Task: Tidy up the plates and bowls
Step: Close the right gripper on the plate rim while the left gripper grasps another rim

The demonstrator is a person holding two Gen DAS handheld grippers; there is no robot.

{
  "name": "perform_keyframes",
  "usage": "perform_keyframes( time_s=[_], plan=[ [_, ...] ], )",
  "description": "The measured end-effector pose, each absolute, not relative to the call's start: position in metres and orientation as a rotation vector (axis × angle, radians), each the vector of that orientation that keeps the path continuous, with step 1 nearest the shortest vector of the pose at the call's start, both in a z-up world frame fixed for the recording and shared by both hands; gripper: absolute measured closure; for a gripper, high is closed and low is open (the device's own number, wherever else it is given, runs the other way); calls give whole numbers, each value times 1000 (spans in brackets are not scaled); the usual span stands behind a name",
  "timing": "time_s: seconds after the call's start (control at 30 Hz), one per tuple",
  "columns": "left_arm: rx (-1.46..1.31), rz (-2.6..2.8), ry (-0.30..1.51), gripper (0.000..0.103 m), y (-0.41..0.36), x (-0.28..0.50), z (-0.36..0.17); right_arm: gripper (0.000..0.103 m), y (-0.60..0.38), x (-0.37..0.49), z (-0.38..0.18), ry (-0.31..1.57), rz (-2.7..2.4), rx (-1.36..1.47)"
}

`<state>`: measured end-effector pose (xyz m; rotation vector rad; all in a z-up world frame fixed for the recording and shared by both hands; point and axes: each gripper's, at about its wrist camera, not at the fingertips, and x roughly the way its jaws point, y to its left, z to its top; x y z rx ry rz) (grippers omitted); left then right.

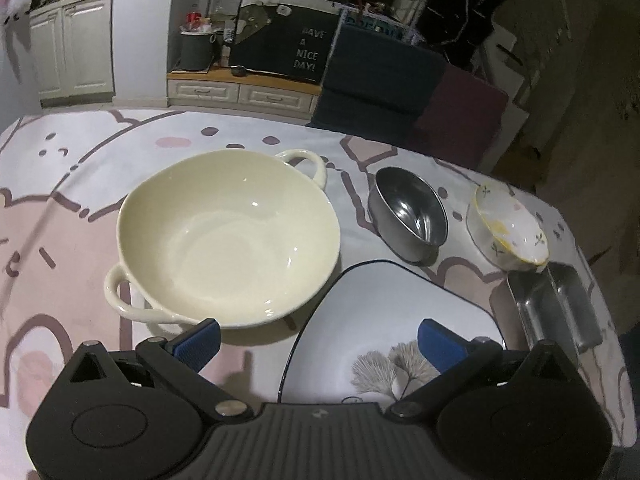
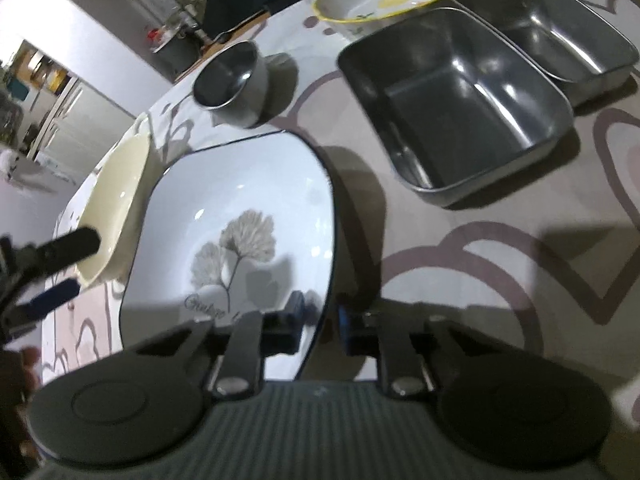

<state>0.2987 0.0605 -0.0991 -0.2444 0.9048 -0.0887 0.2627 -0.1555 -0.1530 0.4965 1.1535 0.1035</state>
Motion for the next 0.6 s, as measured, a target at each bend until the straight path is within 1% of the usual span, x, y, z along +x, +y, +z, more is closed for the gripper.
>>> perform_keyframes(
  time_s=[0.1, 0.23, 0.33, 0.6],
  plan=[
    [-271, -88, 907, 0, 62, 299, -101, 88, -149, 261, -149, 1144, 118, 429],
    [-232, -115, 903, 0, 60, 297, -102, 89, -148, 260, -143, 1135, 136, 370],
    [-218, -131, 948, 0, 60, 298, -105, 89, -152, 258, -140, 1128, 144, 341],
    [-299, -169, 1006, 0, 63, 299, -112, 91, -172, 259, -137, 1132, 107, 324]
  ],
)
